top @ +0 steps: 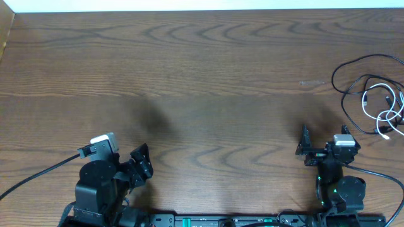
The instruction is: Untangle cables
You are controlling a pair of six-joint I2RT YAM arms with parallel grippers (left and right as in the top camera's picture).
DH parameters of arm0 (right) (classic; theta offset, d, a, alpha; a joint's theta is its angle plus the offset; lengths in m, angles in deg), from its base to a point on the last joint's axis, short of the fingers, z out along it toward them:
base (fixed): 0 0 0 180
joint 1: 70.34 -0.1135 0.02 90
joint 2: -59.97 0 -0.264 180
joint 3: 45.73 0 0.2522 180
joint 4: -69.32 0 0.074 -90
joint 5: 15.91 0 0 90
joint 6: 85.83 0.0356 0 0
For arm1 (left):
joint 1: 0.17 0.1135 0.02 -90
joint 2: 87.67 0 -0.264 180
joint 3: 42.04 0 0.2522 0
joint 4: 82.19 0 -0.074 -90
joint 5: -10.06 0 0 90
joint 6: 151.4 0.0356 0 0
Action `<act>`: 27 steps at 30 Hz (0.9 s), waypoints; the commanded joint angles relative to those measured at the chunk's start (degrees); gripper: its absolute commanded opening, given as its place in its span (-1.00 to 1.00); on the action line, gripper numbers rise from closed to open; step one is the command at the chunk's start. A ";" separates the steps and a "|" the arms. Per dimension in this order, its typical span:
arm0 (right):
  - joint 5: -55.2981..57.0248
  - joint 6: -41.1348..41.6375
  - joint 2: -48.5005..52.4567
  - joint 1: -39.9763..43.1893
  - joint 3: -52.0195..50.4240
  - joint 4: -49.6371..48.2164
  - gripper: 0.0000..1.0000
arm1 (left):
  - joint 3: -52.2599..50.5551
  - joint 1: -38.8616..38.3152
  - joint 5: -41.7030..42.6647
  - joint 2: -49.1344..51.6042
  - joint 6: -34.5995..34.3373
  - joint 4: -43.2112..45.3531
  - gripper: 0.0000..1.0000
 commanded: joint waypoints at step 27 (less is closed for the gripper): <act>0.94 0.83 -0.37 0.31 -0.07 0.11 0.99 | -34.42 13.09 1.51 -24.52 13.09 36.06 0.62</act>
